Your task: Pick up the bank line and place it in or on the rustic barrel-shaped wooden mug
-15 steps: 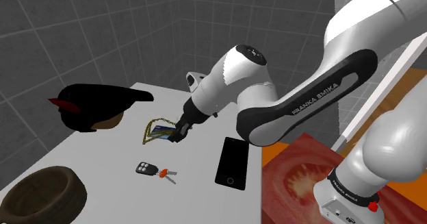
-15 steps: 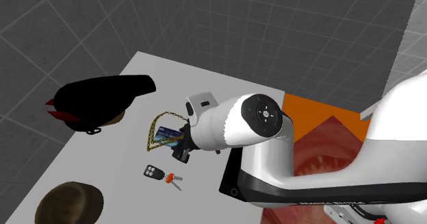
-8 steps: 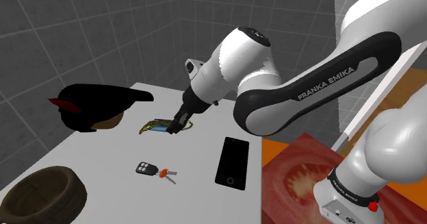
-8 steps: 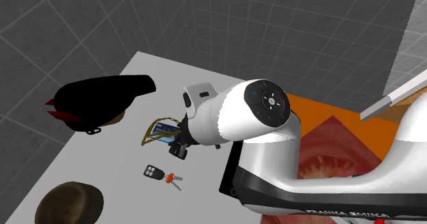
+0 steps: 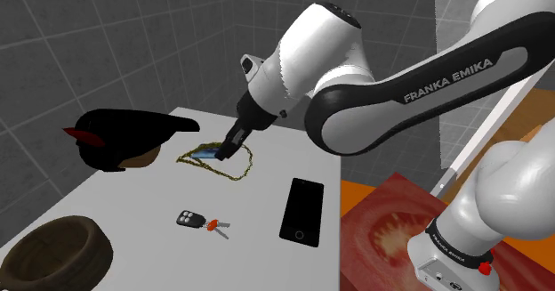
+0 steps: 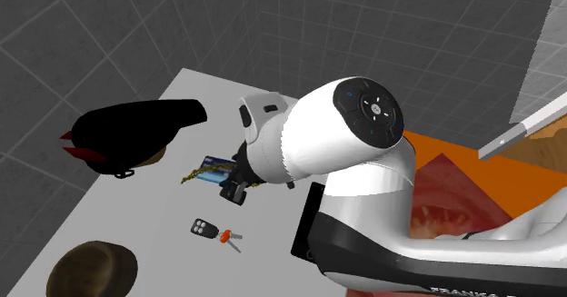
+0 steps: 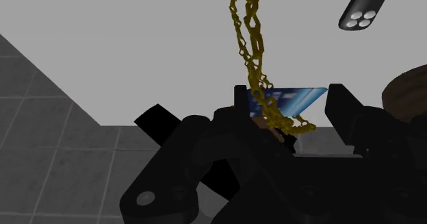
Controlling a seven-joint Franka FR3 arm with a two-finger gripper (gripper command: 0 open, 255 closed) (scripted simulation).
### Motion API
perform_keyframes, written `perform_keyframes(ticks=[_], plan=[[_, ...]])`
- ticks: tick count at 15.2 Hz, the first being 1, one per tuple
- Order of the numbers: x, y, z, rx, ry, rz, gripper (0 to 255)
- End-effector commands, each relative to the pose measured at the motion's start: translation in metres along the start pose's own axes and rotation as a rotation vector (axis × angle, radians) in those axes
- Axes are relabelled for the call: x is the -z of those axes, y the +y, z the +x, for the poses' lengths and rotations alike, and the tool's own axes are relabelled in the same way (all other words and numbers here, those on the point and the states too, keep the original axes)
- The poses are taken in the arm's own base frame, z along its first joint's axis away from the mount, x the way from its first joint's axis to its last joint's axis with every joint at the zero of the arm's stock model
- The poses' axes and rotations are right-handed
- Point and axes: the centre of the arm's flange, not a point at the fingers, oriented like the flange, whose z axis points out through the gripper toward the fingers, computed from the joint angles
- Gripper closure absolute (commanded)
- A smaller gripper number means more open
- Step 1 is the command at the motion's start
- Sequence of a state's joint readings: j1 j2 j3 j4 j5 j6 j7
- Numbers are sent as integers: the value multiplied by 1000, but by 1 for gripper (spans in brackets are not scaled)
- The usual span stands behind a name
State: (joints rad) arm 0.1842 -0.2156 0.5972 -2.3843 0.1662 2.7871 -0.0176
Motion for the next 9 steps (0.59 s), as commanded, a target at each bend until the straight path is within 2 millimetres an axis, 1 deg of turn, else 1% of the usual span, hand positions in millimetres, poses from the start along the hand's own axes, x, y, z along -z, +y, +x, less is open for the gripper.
perform_keyframes(ticks=[1,4,9], plan=[[9,0,7,0,0,0,255],[20,0,14,0,0,0,255],[3,-57,43,0,0,0,255]])
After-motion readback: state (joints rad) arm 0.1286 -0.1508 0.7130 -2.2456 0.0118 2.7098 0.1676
